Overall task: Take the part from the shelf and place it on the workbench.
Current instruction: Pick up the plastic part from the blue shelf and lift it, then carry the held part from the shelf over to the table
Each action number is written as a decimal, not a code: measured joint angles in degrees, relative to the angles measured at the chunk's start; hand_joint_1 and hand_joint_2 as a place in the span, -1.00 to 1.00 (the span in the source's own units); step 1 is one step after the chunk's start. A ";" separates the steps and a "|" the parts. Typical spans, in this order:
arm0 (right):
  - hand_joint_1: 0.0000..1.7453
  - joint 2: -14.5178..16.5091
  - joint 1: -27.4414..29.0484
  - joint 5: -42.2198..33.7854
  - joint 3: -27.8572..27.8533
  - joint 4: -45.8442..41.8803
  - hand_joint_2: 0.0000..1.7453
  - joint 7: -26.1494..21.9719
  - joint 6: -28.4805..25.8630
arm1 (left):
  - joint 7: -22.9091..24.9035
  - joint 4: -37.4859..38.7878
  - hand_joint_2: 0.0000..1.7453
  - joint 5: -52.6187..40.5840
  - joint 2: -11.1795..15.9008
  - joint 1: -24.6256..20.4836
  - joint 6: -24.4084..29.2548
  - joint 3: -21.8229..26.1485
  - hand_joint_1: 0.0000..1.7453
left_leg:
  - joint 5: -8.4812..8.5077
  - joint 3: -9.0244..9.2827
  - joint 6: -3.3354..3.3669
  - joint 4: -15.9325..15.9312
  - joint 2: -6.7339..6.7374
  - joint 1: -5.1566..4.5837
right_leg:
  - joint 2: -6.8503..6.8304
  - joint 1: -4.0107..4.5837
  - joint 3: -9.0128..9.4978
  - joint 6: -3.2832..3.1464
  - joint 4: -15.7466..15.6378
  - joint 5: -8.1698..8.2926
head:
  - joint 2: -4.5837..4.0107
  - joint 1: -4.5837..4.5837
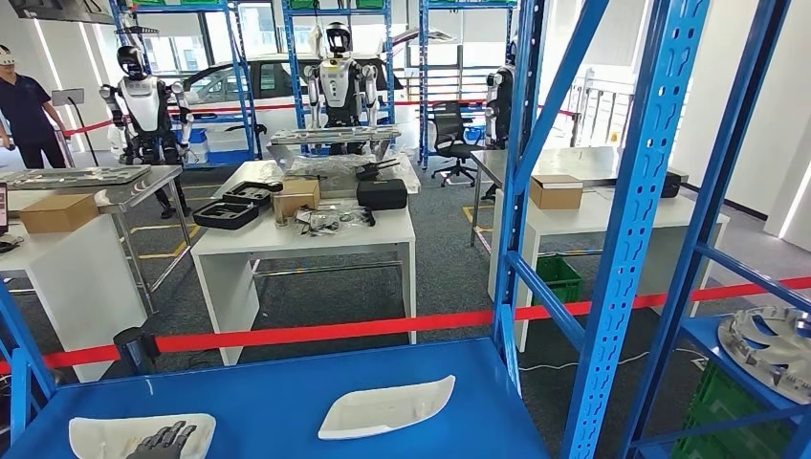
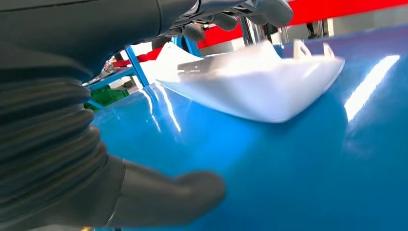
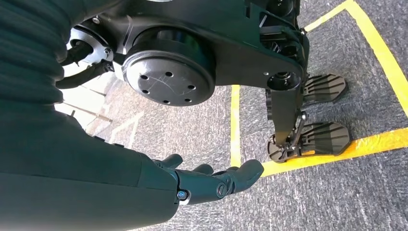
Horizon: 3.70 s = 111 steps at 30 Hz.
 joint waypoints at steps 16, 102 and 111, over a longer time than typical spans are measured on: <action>-1.00 0.01 0.03 0.24 0.00 0.00 1.00 0.00 0.31 | 0.56 0.28 1.00 -0.16 1.32 0.46 -0.15 -0.83 1.00 | -0.01 0.03 0.00 0.00 0.01 0.00 | 0.03 0.00 0.01 0.00 0.00 0.00 | 0.00 0.00; -1.00 0.81 0.36 -1.91 -2.49 0.00 1.00 0.58 -0.42 | -19.88 -68.82 1.00 71.63 -6.06 26.43 -22.89 10.83 1.00 | 0.25 -1.18 1.05 0.74 0.70 0.68 | -0.19 -0.96 -0.79 2.80 8.24 -2.99 | 0.00 0.35; -1.00 0.88 0.04 -1.91 -2.55 0.00 1.00 0.42 -0.33 | -19.47 -70.01 1.00 71.51 -5.84 27.68 -23.31 10.77 1.00 | -5.43 -4.75 -1.90 8.01 0.39 0.94 | -0.43 -0.82 1.25 -0.59 0.34 -1.05 | -0.03 -0.04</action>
